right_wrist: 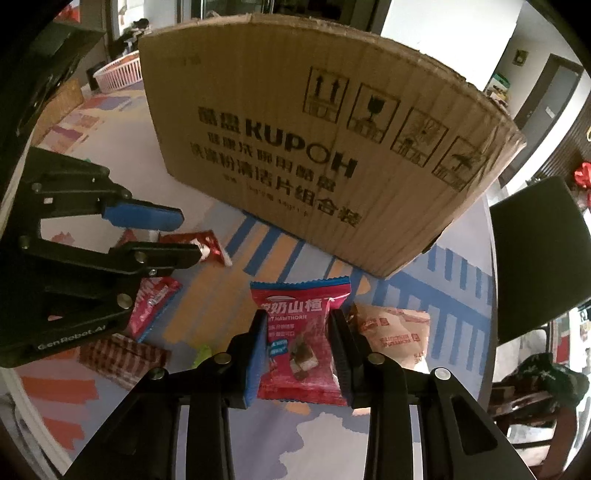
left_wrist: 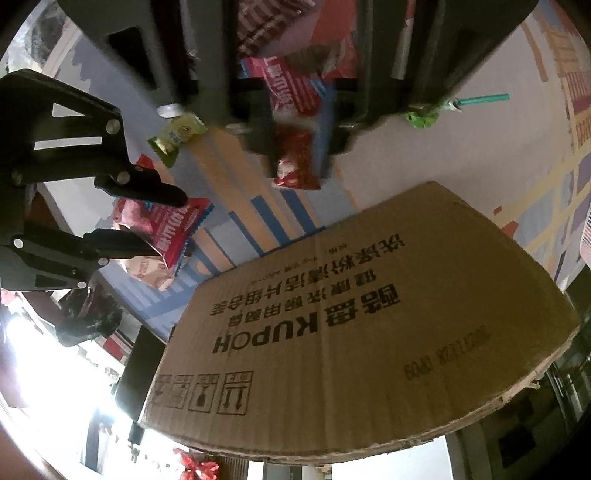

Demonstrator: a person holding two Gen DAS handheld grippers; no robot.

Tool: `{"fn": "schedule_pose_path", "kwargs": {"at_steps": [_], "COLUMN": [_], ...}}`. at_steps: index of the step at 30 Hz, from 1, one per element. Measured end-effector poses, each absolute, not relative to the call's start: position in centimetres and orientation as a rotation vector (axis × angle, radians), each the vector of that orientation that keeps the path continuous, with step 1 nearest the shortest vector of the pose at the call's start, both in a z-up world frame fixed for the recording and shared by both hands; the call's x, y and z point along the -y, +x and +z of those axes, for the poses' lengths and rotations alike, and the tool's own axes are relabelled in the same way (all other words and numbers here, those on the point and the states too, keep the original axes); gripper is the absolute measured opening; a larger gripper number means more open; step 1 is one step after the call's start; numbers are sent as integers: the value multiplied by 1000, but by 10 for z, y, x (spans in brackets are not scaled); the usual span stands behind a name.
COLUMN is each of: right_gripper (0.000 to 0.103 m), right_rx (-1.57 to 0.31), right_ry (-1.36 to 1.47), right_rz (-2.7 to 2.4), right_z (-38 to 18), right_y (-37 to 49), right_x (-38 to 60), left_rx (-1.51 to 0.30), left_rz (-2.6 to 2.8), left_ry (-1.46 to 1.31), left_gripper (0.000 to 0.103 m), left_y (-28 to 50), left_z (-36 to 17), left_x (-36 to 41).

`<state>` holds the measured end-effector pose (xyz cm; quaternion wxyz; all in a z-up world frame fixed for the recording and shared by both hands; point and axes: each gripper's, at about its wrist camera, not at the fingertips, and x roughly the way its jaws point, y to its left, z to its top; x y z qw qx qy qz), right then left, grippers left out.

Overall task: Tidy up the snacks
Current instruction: 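Grasp a red wafer packet with the left tool while the right tool grasps the pink hawthorn packet, then carry both packets over the box and open both tools to drop them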

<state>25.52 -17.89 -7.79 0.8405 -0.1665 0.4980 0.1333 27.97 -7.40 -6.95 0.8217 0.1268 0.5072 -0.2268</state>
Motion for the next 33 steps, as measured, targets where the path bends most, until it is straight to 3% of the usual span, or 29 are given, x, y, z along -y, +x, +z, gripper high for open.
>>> {"fn": "schedule_pose_path", "kwargs": {"at_steps": [5,6,8,9,16,19,33], "right_gripper": [34,34,34,34,34,34,34], "right_rx": [-1045,-1047,-1051,-1055,-1062,-1064,-1000], "right_ry": [-349,-349,-344,-340,-334,-326,-298], "right_rz": [284,286,286,291,295,293,312], "right_z": [-74,-75,-76,-77,-82,-83,-58], "right_y": [252,250,249,249,247,250,248], "right_x": [176,175,177,178,177,178,189], "left_rx": [-1105,-1110,-1107,-1100,-1131,-1149,-1026], "left_rz": [-477,-476,-470,-456,-436,-442,-434], "left_ry": [283,268,260,273,289,271,193], "left_gripper": [10,14,37,38,37,23,22], "left_y": [278,277,277,277,289,290,265], "left_z": [-77,-79,-79,-80,-94,-98,-39], "left_x": [71,72,73,74,82,82,61]}}
